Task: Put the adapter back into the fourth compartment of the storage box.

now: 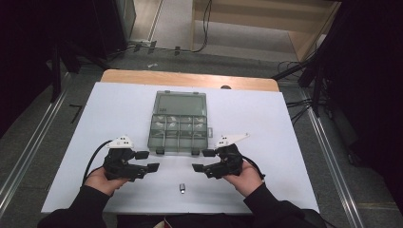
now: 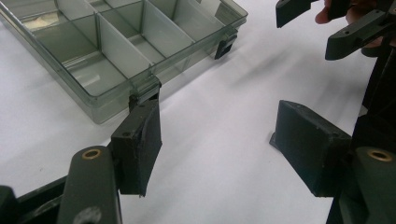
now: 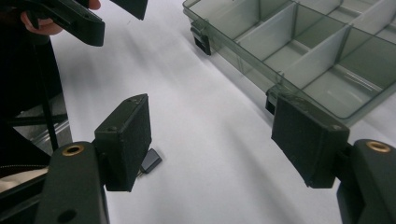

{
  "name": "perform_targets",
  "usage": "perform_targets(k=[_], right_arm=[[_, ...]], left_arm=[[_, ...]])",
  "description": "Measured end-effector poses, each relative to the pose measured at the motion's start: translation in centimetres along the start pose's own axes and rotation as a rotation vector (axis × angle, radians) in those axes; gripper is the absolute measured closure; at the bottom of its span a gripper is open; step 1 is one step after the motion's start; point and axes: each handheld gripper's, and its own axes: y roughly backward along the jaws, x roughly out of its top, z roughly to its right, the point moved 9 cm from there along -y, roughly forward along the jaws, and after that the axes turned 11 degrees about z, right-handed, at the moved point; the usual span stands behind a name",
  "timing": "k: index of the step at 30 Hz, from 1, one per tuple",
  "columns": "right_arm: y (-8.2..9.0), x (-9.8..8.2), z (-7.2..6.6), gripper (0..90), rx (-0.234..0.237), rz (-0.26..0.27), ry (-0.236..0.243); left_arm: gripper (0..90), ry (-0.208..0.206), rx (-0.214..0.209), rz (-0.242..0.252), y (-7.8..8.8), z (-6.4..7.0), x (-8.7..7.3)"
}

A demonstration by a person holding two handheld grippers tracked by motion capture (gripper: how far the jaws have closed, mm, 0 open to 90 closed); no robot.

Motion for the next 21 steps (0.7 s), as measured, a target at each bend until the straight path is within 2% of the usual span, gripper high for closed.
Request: perform_targets(k=[16, 21], right_arm=[[-1.2, -0.2, -1.0, 25.3, 0.025, -0.021, 0.023], [-1.6, -0.3, -1.3, 25.3, 0.018, -0.023, 0.025]], left_arm=[[32.4, -0.004, 0.001, -0.014, 0.3, -0.3, -0.7], [32.4, -0.005, 0.0, -0.017, 0.3, -0.5, -0.7]])
